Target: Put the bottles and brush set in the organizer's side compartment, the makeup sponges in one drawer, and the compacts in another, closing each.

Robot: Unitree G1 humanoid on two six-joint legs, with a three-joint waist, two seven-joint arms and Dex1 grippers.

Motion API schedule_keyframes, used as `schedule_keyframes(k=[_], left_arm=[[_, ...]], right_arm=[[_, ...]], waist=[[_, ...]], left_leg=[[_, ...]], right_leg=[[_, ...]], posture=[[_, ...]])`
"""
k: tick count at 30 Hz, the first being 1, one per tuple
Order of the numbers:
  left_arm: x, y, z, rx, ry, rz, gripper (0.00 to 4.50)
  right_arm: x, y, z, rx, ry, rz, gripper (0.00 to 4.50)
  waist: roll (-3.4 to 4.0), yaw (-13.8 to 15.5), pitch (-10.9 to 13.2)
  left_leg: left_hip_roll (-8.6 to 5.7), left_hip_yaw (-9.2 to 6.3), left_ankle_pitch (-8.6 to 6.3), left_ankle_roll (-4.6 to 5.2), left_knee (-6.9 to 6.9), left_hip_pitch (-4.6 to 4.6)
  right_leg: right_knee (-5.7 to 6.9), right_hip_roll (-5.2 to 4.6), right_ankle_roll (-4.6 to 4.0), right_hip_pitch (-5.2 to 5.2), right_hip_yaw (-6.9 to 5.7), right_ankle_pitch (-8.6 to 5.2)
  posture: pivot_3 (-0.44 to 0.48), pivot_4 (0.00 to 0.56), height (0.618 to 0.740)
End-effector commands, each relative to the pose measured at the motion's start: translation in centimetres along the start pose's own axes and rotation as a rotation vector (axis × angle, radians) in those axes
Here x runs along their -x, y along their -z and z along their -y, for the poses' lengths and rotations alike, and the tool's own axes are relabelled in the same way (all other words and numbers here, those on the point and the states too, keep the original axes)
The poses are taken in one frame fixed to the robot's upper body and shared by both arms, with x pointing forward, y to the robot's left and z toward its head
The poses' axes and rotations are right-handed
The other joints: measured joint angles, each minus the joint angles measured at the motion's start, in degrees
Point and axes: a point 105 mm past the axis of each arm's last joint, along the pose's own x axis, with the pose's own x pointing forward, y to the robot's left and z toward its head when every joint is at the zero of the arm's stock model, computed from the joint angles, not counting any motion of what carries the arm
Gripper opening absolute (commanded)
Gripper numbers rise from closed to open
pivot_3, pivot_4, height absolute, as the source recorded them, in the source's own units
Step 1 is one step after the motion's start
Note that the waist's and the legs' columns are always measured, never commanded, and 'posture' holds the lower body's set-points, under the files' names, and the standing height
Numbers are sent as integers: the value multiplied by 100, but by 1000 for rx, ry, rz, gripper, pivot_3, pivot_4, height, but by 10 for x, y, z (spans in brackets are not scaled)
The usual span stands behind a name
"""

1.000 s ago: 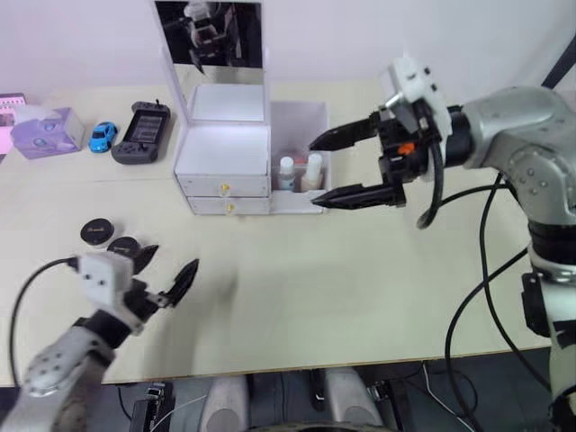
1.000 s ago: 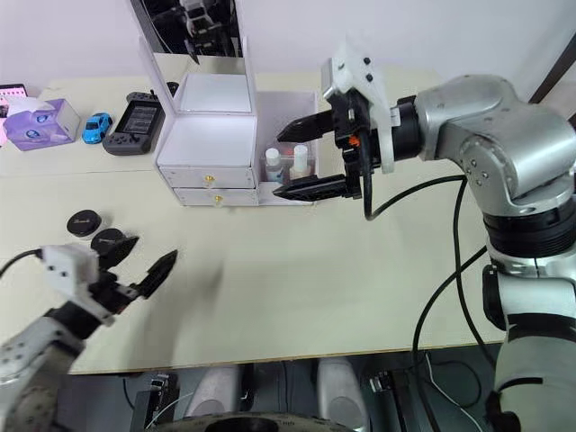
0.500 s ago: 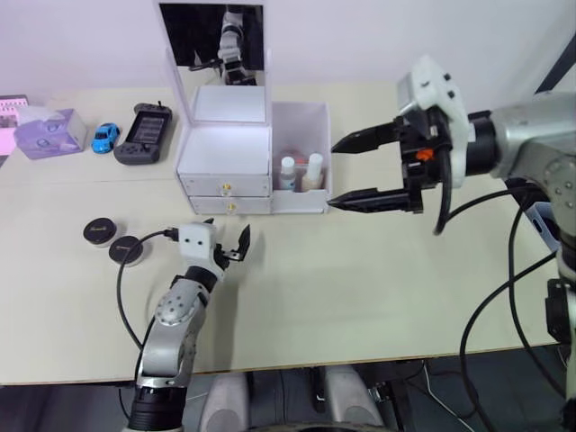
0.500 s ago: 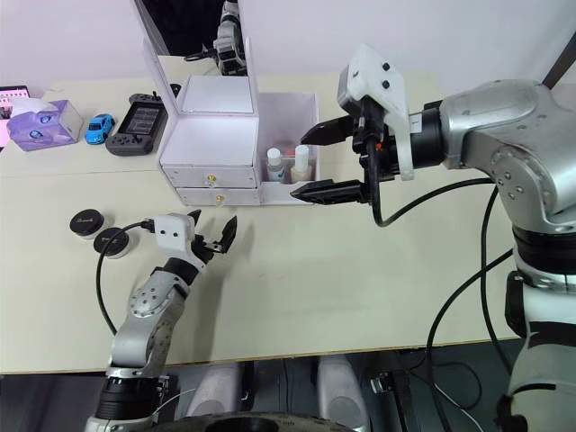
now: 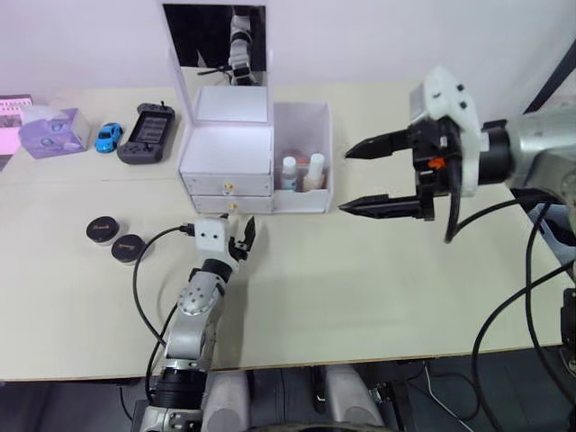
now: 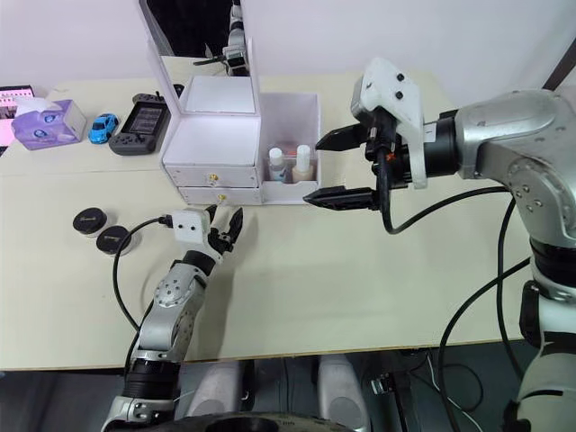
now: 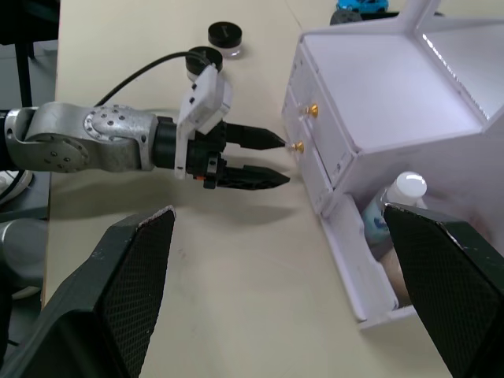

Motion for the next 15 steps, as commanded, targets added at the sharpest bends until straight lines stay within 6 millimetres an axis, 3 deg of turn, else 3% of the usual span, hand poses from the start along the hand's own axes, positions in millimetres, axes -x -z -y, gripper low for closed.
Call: schedule_keyframes(k=[1, 7, 10, 14, 15], left_arm=[[-4, -15, -2, -11, -7, 64, 3135], [-8, -16, -4, -12, -14, 66, 3135], [-9, -12, -6, -14, -13, 49, 2219], [-10, -9, -5, -13, -3, 50, 273], [-11, -8, -4, -13, -2, 50, 280]], right_arm=[[4, -10, 1, 42, 30, 17, 4500], [4, -12, 1, 48, 41, 22, 4500], [4, -13, 2, 51, 46, 28, 4500], [5, -13, 2, 53, 57, 34, 4500], [5, -13, 2, 54, 63, 33, 4500]], waist=[[0, -3, 0], [0, 8, 0], [0, 2, 0], [0, 6, 0], [0, 7, 0]], left_leg=[[0, 0, 0, 0, 0, -1], [-1, 0, 0, 0, -6, -4], [-1, -1, 0, 0, -5, -4], [-1, -1, 0, 0, -3, -3], [-1, -1, 0, 0, -3, -3]], right_leg=[[-2, -1, 0, 1, 1, 0], [-5, -1, 0, 1, -1, 1], [-5, 0, 0, 1, 0, 1], [-4, 0, 0, 1, 0, 1], [-4, -1, 0, 1, 0, 1]], posture=[[0, 150, 740], [0, 150, 740], [0, 150, 740], [0, 150, 740], [0, 150, 740]])
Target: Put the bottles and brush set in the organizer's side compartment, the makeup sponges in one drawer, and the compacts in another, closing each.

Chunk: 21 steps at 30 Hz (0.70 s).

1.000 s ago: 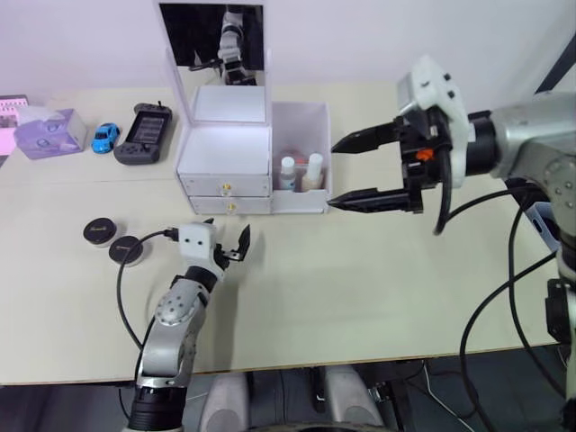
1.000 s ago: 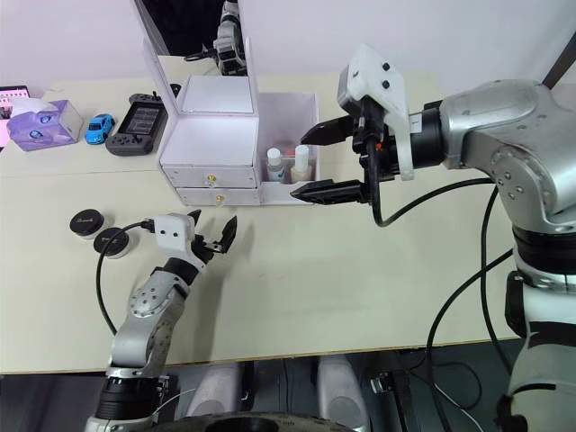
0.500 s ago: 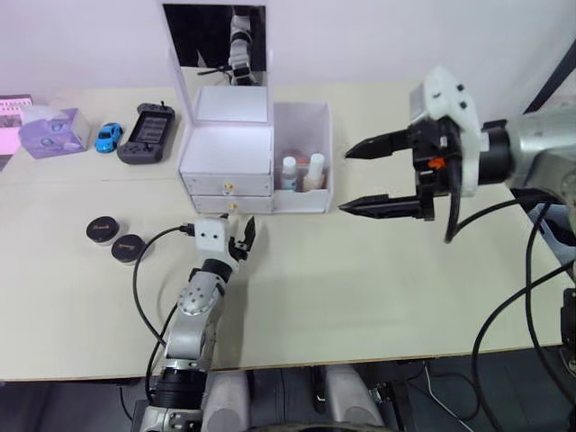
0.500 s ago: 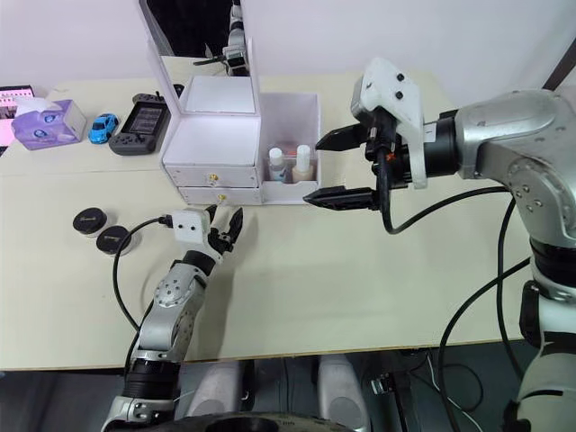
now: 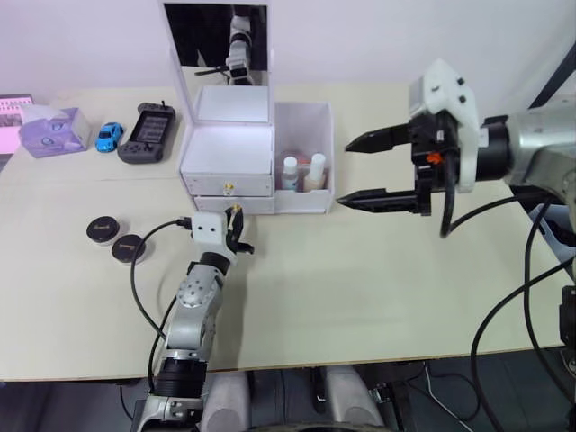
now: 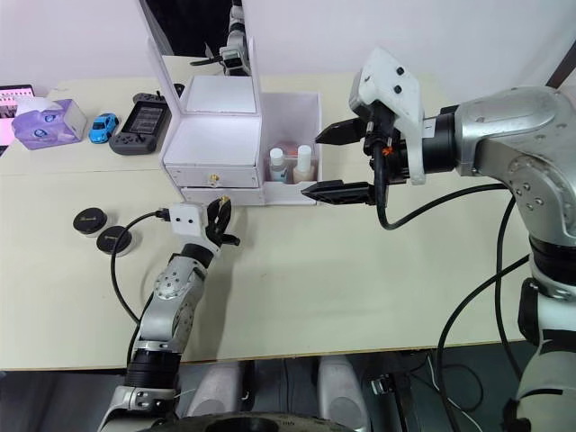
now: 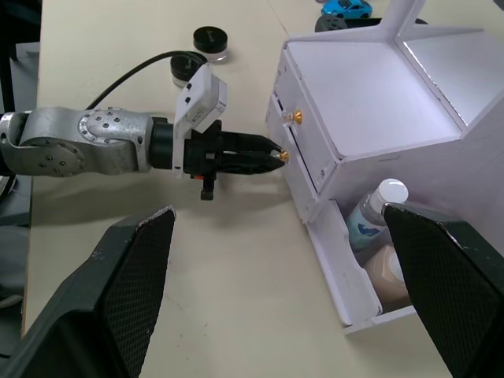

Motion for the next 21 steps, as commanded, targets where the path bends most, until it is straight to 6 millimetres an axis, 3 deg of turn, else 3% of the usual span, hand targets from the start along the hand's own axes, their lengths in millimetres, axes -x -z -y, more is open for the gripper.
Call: schedule_keyframes(k=[1, 9, 17, 21], left_arm=[[-5, -6, 6, 1, 21, 40, 280], [1, -11, 6, -3, 23, 54, 280], [52, -11, 5, -42, 77, -16, 280], [76, -12, -7, -44, 25, -64, 280]], right_arm=[[7, -13, 0, 57, 35, 33, 4500], [8, -12, 1, 53, 34, 39, 4500], [0, -4, 1, 33, -19, 67, 4500], [-5, -2, 0, 33, -51, 88, 4500]], waist=[[0, 5, 0], [0, 4, 0], [3, -19, 0], [3, -25, 0]], left_leg=[[0, 0, 0, 0, 0, 0], [0, 0, 0, 0, 5, 0], [3, 1, -8, 13, -12, 1], [3, 1, -8, 12, -5, 0]], right_leg=[[0, 0, 0, 0, 0, 0], [0, -1, 0, 1, 1, 0], [-5, 1, 8, -3, 0, -6], [-7, -1, 7, -2, 0, -6]], posture=[[0, 150, 740], [0, 150, 740], [0, 150, 740], [0, 150, 740]])
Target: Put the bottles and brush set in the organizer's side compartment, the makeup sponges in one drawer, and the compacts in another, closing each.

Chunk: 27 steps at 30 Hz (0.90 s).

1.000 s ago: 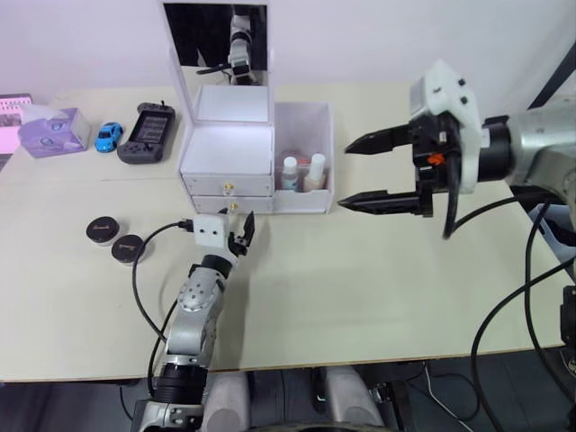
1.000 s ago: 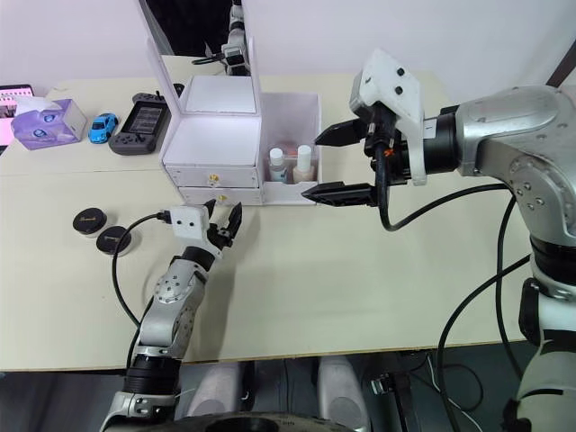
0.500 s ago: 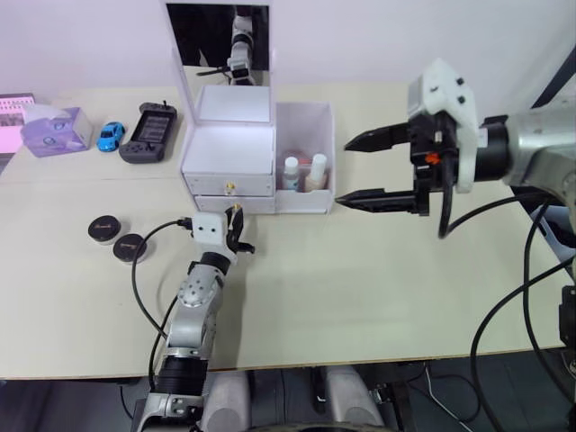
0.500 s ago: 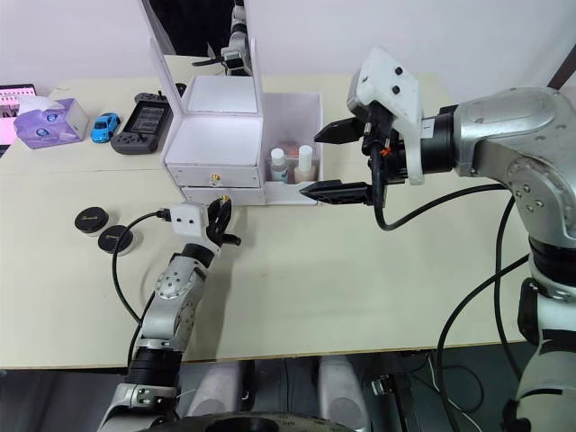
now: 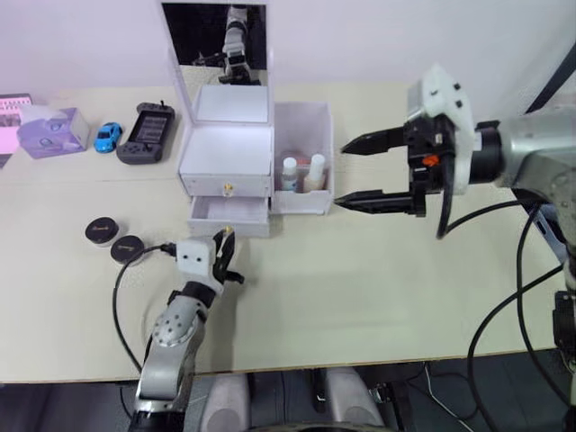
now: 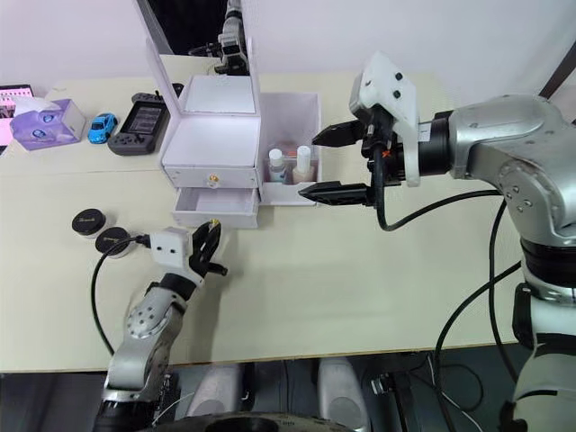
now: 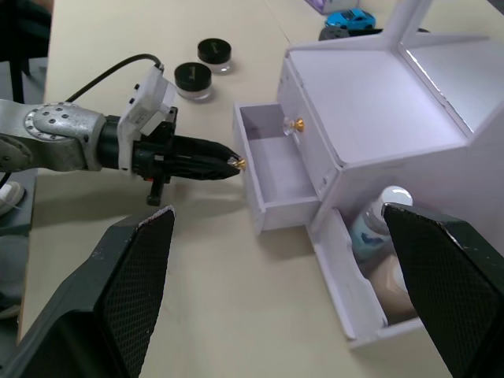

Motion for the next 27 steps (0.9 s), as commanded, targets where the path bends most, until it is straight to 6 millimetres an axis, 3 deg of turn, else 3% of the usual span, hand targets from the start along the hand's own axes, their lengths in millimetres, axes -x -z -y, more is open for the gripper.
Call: schedule_keyframes(k=[1, 9, 19, 24, 27], left_arm=[[18, -10, -4, 12, -22, -7, 280], [33, -7, 9, 18, -25, -41, 280], [34, -6, 16, 56, 0, -50, 280], [41, -13, 13, 60, 37, -39, 2784], [65, -30, 11, 26, 117, -22, 4346]], right_arm=[[2, -6, 1, 43, -11, 34, 4500], [-2, -5, 2, 61, -38, 53, 4500], [-4, -5, 4, 72, -37, 55, 4500], [-4, -4, 4, 76, -27, 51, 4500], [-3, -2, 4, 74, -18, 49, 4500]], waist=[[0, -15, 0], [1, -27, 0], [1, -14, 1], [1, -18, 1], [-2, -48, 2]], left_leg=[[-1, 1, 0, 0, 1, 0], [-1, 8, -1, -1, 4, 0], [-1, 7, -1, 0, -3, -3], [-1, 6, -1, 0, -3, -3], [0, 7, -2, 0, -6, -4]], right_leg=[[-4, -3, -1, 1, 0, 1], [-16, -7, 15, 2, 0, -9], [-18, -6, -2, -2, -1, 1], [-17, -6, 3, -3, -1, -2], [-16, -5, 3, -8, -1, -2]], posture=[[0, 150, 740], [0, 150, 740], [0, 150, 740], [0, 150, 740], [0, 150, 740]])
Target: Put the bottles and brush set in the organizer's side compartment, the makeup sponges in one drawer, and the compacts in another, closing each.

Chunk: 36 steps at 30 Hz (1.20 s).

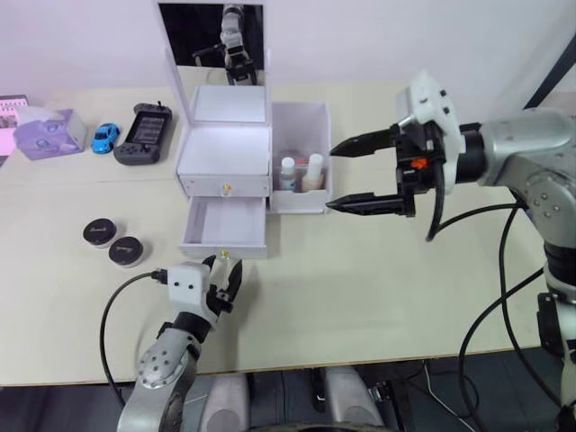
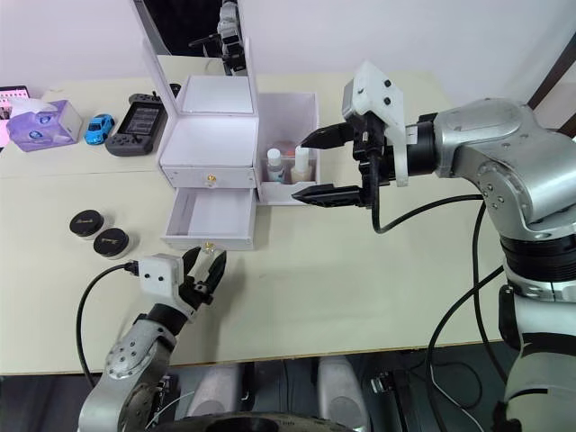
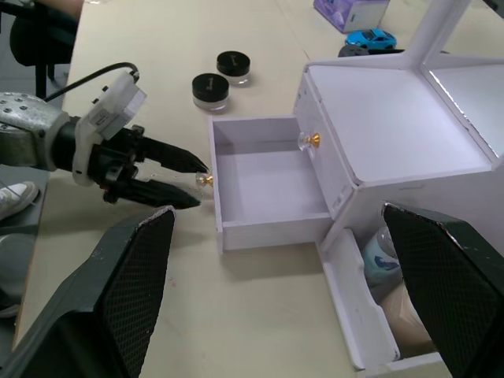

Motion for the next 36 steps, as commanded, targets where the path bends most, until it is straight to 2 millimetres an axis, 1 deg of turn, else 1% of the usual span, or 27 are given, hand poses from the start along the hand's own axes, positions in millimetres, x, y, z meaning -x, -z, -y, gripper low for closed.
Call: schedule_keyframes(k=[1, 2, 4, 6, 8, 10, 12, 13, 14, 16, 17, 18, 20, 21, 23, 25, 26, 29, 30, 31, 32, 33, 34, 36], left_arm=[[29, -34, 1, -48, 99, 82, 4459], [35, -36, 1, -48, 121, 81, 4459], [50, -40, -5, -25, 164, 70, 4459], [57, -40, -17, -30, 180, 42, 4459], [59, -40, -37, -80, 161, 1, 4459], [58, -52, -74, -146, 123, -6, 4459], [57, -67, -99, -200, 99, 5, 4459], [56, -72, -109, -217, 94, -5, 4459], [56, -78, -117, -231, 101, -17, 4459], [56, -88, -134, -267, 104, -36, 4459], [56, -93, -143, -285, 95, -41, 4459], [56, -100, -151, -307, 94, -51, 4459], [56, -110, -167, -346, 83, -64, 4459], [57, -116, -180, -364, 65, -71, 4459], [60, -120, -200, -389, 42, -103, 4459], [63, -123, -216, -404, 24, -123, 4459], [65, -124, -224, -409, 13, -130, 4459], [72, -122, -242, -417, -13, -158, 4459], [74, -120, -245, -420, -11, -173, 4459], [76, -118, -248, -422, -7, -189, 4459], [78, -116, -249, -437, 2, -202, 4459], [79, -115, -248, -449, 18, -213, 4459], [79, -114, -248, -454, 26, -216, 4459], [79, -114, -249, -460, 34, -217, 4459]], right_arm=[[5, -6, 0, 37, 24, 20, 4500], [4, -5, 0, 33, 23, 20, 4500], [1, -1, 1, 28, 17, 13, 4500], [-3, 3, 3, 14, 26, 20, 4500], [-4, 4, 10, -7, 65, 48, 4500], [-5, 8, 21, -4, 118, 32, 4500], [-4, 14, 32, -28, 185, 31, 4500], [5, 19, 40, -73, 242, 67, 4500], [20, 33, 46, -124, 289, 86, 4500], [47, 63, 46, -166, 355, 64, 4500], [56, 76, 43, -186, 384, 50, 4500], [63, 88, 40, -204, 412, 35, 4500], [74, 104, 34, -243, 462, 32, 4500], [81, 114, 32, -267, 504, 20, 4500], [95, 134, 29, -317, 584, -19, 4500], [105, 152, 24, -420, 627, -42, 4500], [110, 158, 22, -454, 644, -38, 4500], [121, 173, 13, -444, 671, -88, 4500], [126, 177, 10, -455, 695, -93, 4500], [131, 181, 8, -474, 719, -95, 4500], [135, 184, 7, -498, 733, -93, 4500], [139, 184, 6, -497, 739, -91, 4500], [142, 182, 5, -491, 740, -87, 4500], [147, 179, 4, -476, 742, -85, 4500]], waist=[[-1, -17, 1], [3, -14, 0], [9, -7, 4], [10, -2, 6], [10, -3, 6], [17, 0, 10], [16, -4, 11], [14, -11, 10], [9, -4, 7], [-11, 38, -5], [-13, 62, -7], [-14, 74, -7], [-9, 40, -4], [-7, 24, -3], [-6, -6, -2], [3, -32, -2], [3, -32, -2], [14, -46, 8], [21, -110, 11], [31, -170, 16], [54, -194, 19], [71, -184, 27], [75, -147, 29], [85, -69, 36]], left_leg=[[1, 0, -1, 0, -3, 0], [3, 2, -2, 1, -8, -1], [2, 4, -2, 2, -11, -1], [2, 5, -2, 1, -10, -5], [2, 4, -3, 0, -4, -4], [2, 3, -3, -1, 0, -5], [2, 1, -3, -1, 6, -8], [1, 3, -2, -1, 9, -8], [1, 9, -2, -1, 11, -8], [-4, 14, -2, -1, 10, -10], [-10, 15, -10, -14, 11, -8], [-14, 15, -18, -27, 11, -9], [-18, 24, -27, -42, 6, -21], [-17, 23, -27, -42, 3, -26], [-9, 23, -28, -39, 0, -21], [2, 22, -31, -34, -10, -1], [2, 22, -33, -30, -20, 9], [11, 17, -33, -30, -23, 17], [-15, -37, -31, -29, -45, -4], [-45, -108, -21, -18, -66, 6], [-82, -176, -15, -21, -72, 14], [-117, -254, 4, -40, -70, 15], [-125, -281, 21, -63, -66, 5], [-119, -268, 26, -72, -71, -1]], right_leg=[[1, 0, 0, -4, 0, 0], [0, 0, -2, -9, 0, 1], [-1, -2, -2, -11, 1, 0], [-2, -4, 12, -21, 0, -9], [-7, -5, 14, -43, -3, -10], [-12, -5, 13, -43, -4, -10], [-12, -5, 10, -48, -6, -8], [-14, -6, 7, -48, -6, -6], [-15, -11, 3, -47, -5, -3], [-27, -16, -9, -38, -3, 4], [-29, -21, -17, -30, 1, 9], [-30, -26, -24, -22, 2, 13], [-30, -25, -18, -12, 8, 8], [-26, -23, -9, -16, 9, 3], [-18, -10, -2, -21, 10, 0], [-12, 3, 0, -19, 11, -1], [-7, 4, 0, -19, 12, -2], [3, 16, -3, -22, 11, 0], [-5, -26, 9, 23, -48, -8], [-19, -71, 21, 81, -132, -28], [-11, -126, 24, 115, -215, -52], [-6, -152, 38, 120, -274, -67], [-6, -154, 35, 112, -291, -66], [0, -146, 15, 100, -284, -58]], posture=[[0, 150, 740], [0, 150, 740], [0, 150, 740], [0, 150, 740], [0, 150, 740], [0, 150, 740], [0, 150, 740], [0, 150, 740], [0, 150, 740], [0, 150, 740], [0, 150, 740], [0, 150, 740], [0, 150, 740], [0, 150, 740], [0, 150, 740], [0, 150, 740], [0, 150, 740], [0, 150, 740], [0, 150, 740], [0, 150, 740], [0, 150, 740], [0, 150, 740], [0, 150, 740], [0, 150, 740]])
